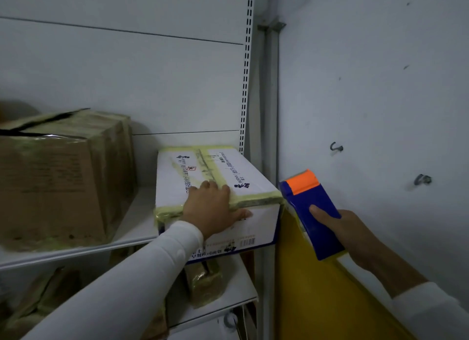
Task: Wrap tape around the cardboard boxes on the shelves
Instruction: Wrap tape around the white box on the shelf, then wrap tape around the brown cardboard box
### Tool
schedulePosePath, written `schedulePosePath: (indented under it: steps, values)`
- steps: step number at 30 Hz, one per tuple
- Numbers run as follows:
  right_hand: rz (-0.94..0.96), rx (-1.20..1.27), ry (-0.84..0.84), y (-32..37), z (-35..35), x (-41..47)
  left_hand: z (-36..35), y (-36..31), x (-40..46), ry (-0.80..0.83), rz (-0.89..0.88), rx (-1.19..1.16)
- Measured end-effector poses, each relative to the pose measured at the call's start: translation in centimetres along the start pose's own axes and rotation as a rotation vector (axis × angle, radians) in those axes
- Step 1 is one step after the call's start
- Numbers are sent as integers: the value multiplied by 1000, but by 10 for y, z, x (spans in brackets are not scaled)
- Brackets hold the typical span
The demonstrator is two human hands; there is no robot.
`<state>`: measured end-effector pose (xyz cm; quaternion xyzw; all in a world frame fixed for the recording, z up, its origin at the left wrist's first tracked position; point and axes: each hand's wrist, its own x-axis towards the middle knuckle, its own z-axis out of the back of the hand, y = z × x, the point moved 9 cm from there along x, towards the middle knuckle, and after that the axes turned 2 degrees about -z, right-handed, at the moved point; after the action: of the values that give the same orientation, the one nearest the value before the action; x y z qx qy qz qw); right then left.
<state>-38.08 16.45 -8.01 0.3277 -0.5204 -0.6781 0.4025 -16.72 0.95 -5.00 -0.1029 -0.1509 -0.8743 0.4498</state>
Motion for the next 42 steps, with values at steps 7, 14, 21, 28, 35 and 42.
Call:
schedulePosePath:
  steps: [7, 14, 21, 28, 35, 42]
  values:
    - [107, -3, 205, 12, -8, -7, 5, -9, 1, 2, -11, -107]
    - [172, -58, 288, 51, -47, -19, 41, 6, -31, -108, -127, -302]
    - [212, -211, 270, 96, -103, -44, 64, 77, -82, -164, -249, -338]
    - [307, -349, 340, 159, -213, -78, 99, 206, -143, -295, -274, -258]
    - [451, -358, 392, 201, -308, -90, 119, 337, -168, -406, -135, -158]
    - [494, -355, 398, 215, -326, -82, 127, 377, -139, -495, -3, -89]
